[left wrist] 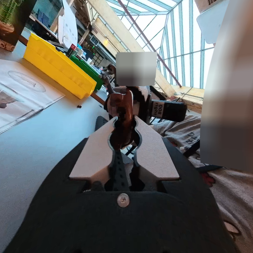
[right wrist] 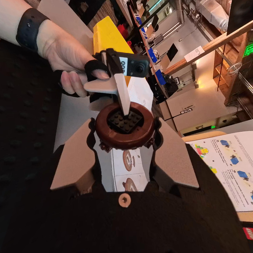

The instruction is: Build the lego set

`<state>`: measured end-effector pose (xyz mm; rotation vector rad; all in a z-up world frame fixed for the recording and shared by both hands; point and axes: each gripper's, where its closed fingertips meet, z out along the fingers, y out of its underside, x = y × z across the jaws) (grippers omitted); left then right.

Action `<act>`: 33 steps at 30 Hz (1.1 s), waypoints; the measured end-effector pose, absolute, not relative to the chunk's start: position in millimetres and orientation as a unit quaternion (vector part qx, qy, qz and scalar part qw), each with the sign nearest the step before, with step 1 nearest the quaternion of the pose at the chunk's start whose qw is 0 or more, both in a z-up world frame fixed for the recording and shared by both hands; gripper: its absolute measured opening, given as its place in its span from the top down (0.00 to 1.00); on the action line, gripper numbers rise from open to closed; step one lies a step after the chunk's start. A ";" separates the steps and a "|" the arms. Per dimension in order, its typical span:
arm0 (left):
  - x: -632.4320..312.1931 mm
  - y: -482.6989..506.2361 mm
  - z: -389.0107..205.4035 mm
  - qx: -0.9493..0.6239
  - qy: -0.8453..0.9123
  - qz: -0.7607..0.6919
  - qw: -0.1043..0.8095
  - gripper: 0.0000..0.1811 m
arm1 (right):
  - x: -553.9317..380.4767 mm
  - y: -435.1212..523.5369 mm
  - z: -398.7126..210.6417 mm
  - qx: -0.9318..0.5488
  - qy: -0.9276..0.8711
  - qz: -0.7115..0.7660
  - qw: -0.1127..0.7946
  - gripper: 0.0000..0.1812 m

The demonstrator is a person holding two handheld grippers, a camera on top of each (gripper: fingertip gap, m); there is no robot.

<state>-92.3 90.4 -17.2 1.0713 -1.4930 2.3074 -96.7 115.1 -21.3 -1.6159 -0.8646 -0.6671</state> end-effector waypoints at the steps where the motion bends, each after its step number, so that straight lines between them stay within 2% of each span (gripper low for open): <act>1: -92.7 91.4 -18.8 0.365 -0.509 0.775 0.084 0.87 | -96.8 116.2 -23.1 -0.688 -0.362 -0.276 0.565 0.52; 3: -91.3 94.6 -22.0 0.378 -0.518 0.765 0.053 0.91 | -94.0 119.6 -27.2 -0.694 -0.349 -0.272 0.567 0.51; 7: -91.0 104.6 -26.6 0.406 -0.524 0.748 0.014 0.91 | -88.3 125.2 -29.6 -0.728 -0.288 -0.213 0.584 0.39; 9: -93.7 108.9 -28.3 0.413 -0.527 0.743 0.001 0.91 | -86.8 125.1 -25.7 -0.746 -0.226 -0.115 0.615 0.37; 12: -98.3 112.7 -27.8 0.419 -0.521 0.744 -0.001 0.91 | -83.1 127.5 -25.9 -0.765 -0.091 0.106 0.629 0.38; 15: -103.3 114.1 -27.3 0.422 -0.524 0.740 -0.005 0.91 | -92.1 128.4 -31.8 -0.749 -0.017 0.311 0.584 0.60; 16: -104.5 115.1 -27.4 0.425 -0.523 0.738 -0.004 0.91 | -96.5 128.5 -33.9 -0.742 -0.006 0.358 0.566 0.66; 17: -105.4 116.1 -28.0 0.429 -0.523 0.736 -0.004 0.91 | -99.1 128.8 -38.0 -0.742 -0.003 0.383 0.550 0.77; 18: -106.5 116.9 -28.9 0.433 -0.524 0.733 -0.003 0.91 | -100.9 130.0 -40.4 -0.741 -0.002 0.393 0.544 0.81; 20: -107.6 117.8 -31.4 0.438 -0.526 0.729 0.001 0.91 | -108.8 130.2 -41.1 -0.734 -0.008 0.424 0.530 0.82; 21: -108.5 118.8 -32.2 0.440 -0.524 0.729 0.005 0.91 | -110.9 130.2 -41.4 -0.729 -0.005 0.443 0.522 0.88; 22: -108.9 120.2 -32.8 0.443 -0.522 0.729 0.009 0.91 | -111.1 131.5 -42.7 -0.725 0.005 0.456 0.515 0.89; 27: -107.0 126.7 -36.8 0.461 -0.506 0.729 0.009 0.90 | -109.8 137.3 -49.5 -0.701 0.052 0.513 0.492 0.89; 31: -116.5 129.1 -17.8 0.420 -0.459 0.782 0.012 0.64 | -102.7 148.2 -46.9 -0.645 0.140 0.585 0.472 0.89; 33: -118.7 132.1 -16.3 0.413 -0.444 0.795 -0.016 0.59 | -101.9 154.1 -47.3 -0.613 0.187 0.620 0.453 0.89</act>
